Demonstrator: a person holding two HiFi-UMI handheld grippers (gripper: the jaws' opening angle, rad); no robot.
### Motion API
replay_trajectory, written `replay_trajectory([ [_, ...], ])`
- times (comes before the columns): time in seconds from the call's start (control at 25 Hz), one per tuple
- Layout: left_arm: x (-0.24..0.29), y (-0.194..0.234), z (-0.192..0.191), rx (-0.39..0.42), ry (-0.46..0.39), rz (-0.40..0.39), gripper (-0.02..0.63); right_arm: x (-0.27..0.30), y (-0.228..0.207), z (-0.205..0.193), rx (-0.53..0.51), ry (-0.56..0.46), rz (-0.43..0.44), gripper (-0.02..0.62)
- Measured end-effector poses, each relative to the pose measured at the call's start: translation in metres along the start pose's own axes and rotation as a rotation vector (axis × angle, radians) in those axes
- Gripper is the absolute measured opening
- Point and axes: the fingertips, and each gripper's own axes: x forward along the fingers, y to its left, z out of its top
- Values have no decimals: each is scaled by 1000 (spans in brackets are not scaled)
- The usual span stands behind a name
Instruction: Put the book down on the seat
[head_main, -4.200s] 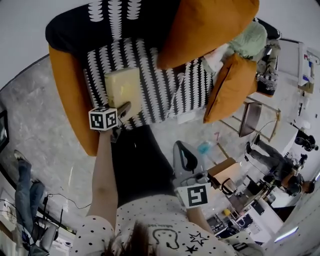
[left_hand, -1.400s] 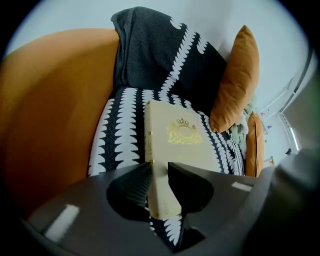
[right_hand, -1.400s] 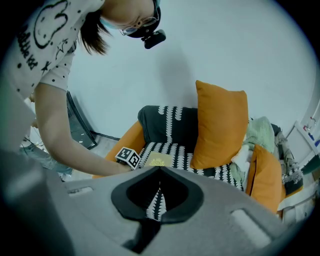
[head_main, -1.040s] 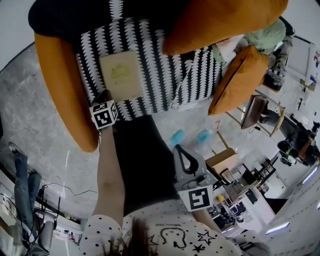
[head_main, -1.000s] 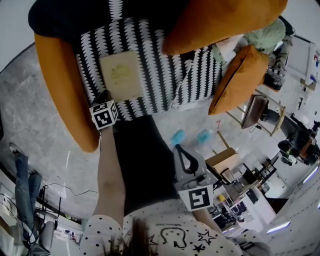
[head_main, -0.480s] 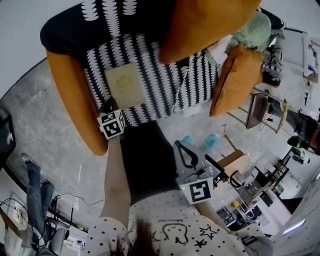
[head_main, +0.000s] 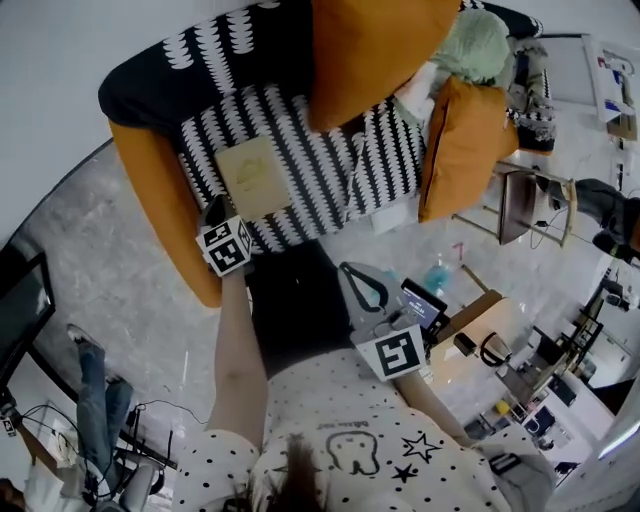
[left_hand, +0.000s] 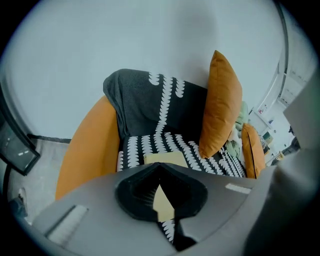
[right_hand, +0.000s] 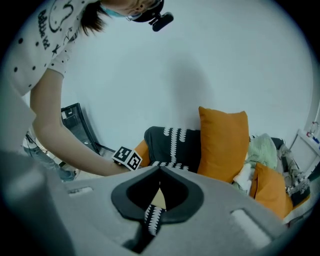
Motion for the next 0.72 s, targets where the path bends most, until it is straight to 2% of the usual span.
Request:
replay_trajectory([
  [0.44, -39, -17, 30, 17, -68, -38, -6, -9, -7, 18, -12, -71, -2, 2],
  [0.72, -58, -15, 54, 64, -121, -80, -6, 2, 9, 25, -41, -97, 6, 2],
])
